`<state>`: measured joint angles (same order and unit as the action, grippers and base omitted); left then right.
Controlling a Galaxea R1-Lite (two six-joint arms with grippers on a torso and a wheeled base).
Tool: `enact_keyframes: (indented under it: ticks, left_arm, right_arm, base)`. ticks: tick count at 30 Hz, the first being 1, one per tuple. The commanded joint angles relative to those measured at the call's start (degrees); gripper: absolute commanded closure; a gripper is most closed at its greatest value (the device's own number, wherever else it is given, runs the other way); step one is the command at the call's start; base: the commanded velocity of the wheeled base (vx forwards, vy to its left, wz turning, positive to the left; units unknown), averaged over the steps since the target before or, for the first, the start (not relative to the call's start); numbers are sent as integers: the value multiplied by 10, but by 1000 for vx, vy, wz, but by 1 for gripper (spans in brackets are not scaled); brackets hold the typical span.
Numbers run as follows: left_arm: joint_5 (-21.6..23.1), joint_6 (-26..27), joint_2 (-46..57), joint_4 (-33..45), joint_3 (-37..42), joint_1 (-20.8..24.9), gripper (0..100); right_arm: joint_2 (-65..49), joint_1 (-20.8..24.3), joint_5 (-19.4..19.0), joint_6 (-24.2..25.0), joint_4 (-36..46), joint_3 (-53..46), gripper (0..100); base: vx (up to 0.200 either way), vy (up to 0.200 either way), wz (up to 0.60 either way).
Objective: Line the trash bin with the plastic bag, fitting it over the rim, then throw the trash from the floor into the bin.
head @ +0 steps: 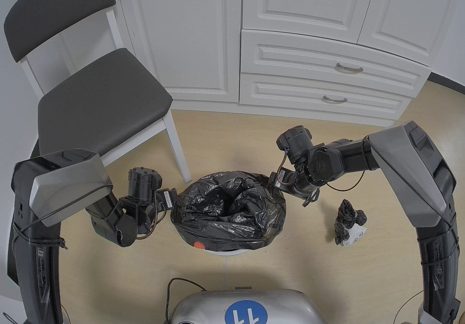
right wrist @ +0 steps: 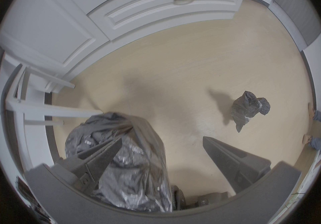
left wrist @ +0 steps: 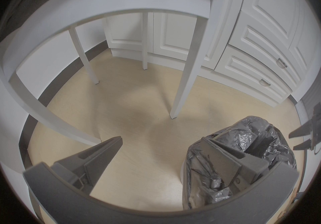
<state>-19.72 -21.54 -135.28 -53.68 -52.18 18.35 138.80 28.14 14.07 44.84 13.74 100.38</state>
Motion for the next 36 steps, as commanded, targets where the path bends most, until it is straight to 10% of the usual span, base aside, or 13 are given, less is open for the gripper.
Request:
enact_keyframes:
  ticks: [1,16,24,36]
  left_arm:
    - [0,8,35,0,20,9,0]
    - [-4,26,91,-7,59,32,0]
    - [-1,39,131,-8,75,28,0]
    - [1,52,184,-8,101,29,0]
  right_arm:
    - [-64,45,4,-9,-3,-58,0]
    - [-87,184,51,-12,-91,-173,0]
    - [-116,217,5,-168,-325,-312,0]
    - [-114,228,-70,-336,-349,-322,0]
  base:
    - [0,0,0]
    - [0,0,0]
    - [0,0,0]
    - [0,0,0]
